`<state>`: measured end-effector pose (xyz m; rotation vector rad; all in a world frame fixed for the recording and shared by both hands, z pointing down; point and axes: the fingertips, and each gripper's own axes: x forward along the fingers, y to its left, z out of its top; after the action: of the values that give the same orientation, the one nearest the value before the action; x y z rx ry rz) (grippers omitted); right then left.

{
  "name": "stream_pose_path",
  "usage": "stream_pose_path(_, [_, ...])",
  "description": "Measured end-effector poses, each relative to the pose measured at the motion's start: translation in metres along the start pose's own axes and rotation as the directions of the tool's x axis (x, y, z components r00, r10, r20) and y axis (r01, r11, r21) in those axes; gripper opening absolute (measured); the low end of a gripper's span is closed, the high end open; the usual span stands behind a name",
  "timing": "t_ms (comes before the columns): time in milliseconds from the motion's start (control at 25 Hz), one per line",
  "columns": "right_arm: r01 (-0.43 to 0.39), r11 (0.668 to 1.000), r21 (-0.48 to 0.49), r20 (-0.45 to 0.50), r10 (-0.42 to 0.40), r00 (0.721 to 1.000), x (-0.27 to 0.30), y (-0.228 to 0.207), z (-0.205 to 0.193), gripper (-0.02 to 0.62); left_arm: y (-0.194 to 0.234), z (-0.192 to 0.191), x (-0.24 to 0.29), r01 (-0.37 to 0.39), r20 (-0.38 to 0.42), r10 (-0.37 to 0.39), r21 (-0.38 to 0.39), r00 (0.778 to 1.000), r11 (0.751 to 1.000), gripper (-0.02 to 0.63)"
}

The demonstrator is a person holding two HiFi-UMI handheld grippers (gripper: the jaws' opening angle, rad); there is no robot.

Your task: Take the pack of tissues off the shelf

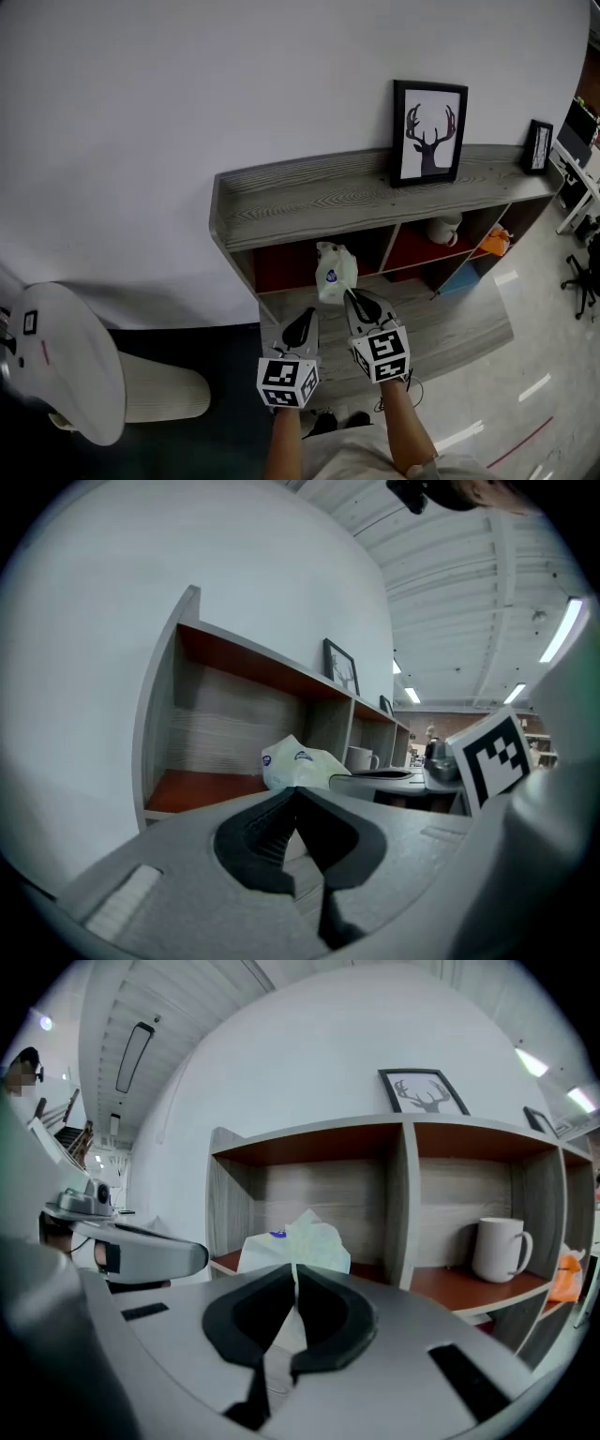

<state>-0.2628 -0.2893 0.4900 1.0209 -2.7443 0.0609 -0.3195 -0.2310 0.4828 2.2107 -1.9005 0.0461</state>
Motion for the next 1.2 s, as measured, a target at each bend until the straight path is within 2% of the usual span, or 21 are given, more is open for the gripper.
stream_pose_path(400, [0.013,1.000,0.005,0.034,-0.013,0.999,-0.067,-0.020,-0.001,0.018,-0.064,-0.005,-0.014,0.023,-0.002,-0.023,0.017,1.000,1.000,0.008])
stream_pose_path(800, [0.039,0.999,0.035,0.045,-0.040,0.998,-0.134,-0.041,-0.022,0.018,-0.127,-0.027,-0.028,0.046,-0.013,-0.045,0.028,0.999,0.999,0.008])
stream_pose_path(1200, [0.043,0.997,0.064,0.040,-0.046,0.998,-0.166,-0.048,-0.050,0.018,-0.155,-0.049,-0.029,0.072,-0.036,-0.069,0.067,0.997,0.995,0.008])
